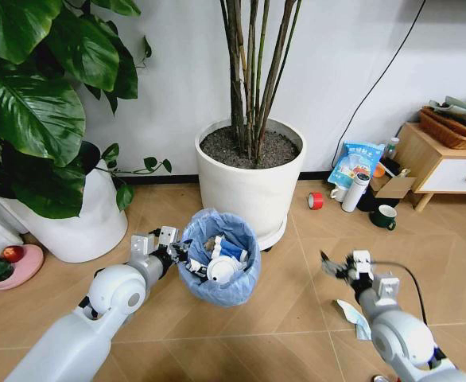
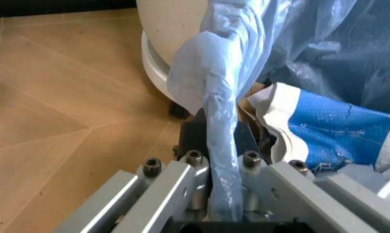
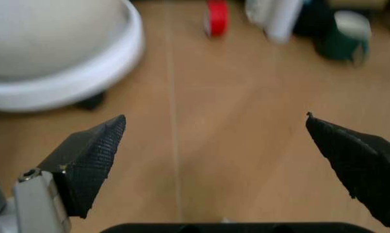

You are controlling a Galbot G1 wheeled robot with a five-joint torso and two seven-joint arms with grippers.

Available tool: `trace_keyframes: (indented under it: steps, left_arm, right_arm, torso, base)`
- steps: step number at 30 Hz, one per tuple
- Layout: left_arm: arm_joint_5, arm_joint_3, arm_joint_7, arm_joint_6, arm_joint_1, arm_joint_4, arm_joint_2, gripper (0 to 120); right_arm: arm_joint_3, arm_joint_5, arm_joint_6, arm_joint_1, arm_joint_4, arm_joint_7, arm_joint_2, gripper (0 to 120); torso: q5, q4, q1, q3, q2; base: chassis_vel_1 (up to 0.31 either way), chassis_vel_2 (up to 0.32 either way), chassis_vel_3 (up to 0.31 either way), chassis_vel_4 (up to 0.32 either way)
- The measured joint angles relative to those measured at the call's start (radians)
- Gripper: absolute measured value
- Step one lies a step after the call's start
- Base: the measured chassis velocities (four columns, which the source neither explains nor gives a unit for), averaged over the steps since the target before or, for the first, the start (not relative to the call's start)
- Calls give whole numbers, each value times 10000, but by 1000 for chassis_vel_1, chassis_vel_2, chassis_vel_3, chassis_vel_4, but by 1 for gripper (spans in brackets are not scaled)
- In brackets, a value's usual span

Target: Pick up the trash bin and place the garbage on the floor into it.

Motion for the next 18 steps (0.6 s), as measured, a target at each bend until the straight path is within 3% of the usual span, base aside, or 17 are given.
trace_keyframes:
  steps: [12,18]
  left_arm:
    - [106,12,2,-10,189,-200,-135,0]
    - [83,-15,-4,-11,215,-259,-24,0]
  right_arm:
    - [361,241,-121,589,-3209,49,933,100]
    - [327,458,-78,872,-3914,-82,1251,100]
  torso:
    - [-3,1,0,0,0]
    - [-3,2,0,1,0]
  base:
    - [0,0,0,0]
    - [0,0,0,0]
